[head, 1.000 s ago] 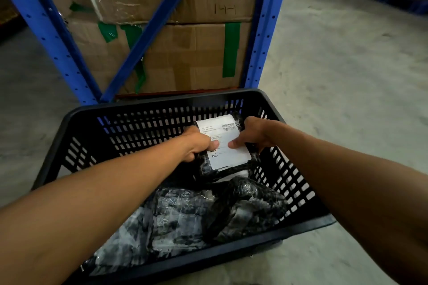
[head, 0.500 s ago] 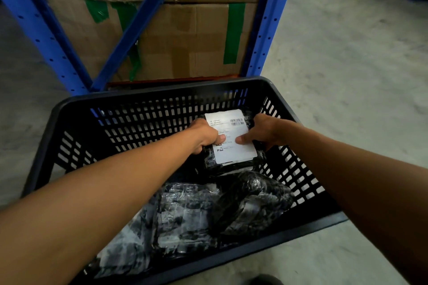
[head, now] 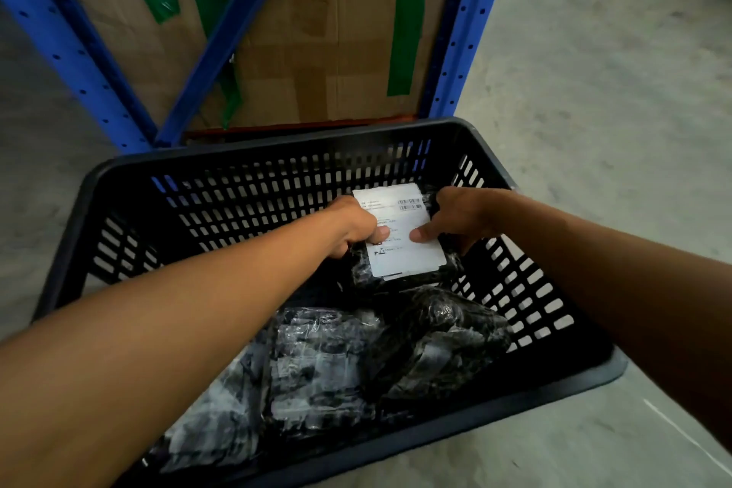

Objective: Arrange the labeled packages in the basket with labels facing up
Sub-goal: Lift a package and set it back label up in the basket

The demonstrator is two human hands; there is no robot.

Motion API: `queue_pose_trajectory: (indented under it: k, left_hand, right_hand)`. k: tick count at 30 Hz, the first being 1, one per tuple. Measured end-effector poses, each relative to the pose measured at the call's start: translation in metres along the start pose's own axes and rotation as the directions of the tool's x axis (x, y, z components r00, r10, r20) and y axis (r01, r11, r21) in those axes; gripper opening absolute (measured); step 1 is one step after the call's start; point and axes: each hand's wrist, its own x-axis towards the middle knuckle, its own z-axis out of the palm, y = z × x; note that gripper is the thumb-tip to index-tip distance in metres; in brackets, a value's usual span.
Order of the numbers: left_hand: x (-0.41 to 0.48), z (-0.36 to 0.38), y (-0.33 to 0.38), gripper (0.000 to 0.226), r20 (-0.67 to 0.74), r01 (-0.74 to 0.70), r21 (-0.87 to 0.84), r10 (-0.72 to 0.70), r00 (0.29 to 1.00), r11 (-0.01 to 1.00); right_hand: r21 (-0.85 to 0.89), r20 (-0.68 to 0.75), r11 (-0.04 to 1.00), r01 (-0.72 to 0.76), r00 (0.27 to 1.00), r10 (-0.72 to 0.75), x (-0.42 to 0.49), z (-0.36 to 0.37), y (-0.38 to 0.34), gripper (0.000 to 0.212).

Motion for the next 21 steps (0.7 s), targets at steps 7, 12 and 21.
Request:
queue_pose_trajectory:
  k: [7,12,21]
  left_hand:
    - [-0.018,0.011,0.004,0.043,-0.132,0.021,0.033,-0.017,0.991,0.999]
    - [-0.02,0.014,0.005,0.045,-0.166,0.077,0.017,-0.073,0.983,0.997]
    - [-0.022,0.026,0.002,0.05,-0.35,0.086,0.172,-0.021,0.937,0.981]
  right_hand:
    - [-0.101,-0.05,0.989,0.107,0.992,-0.112,-0.008,0.005,0.004,0.042]
    - [-0.216,-0.057,0.964,0.158,0.983,-0.174,-0.004,0.002,0.001,0.056]
    - [-0.639,0.043,0.74,0.209,0.971,-0.237,-0.01,0.003,-0.017,0.064]
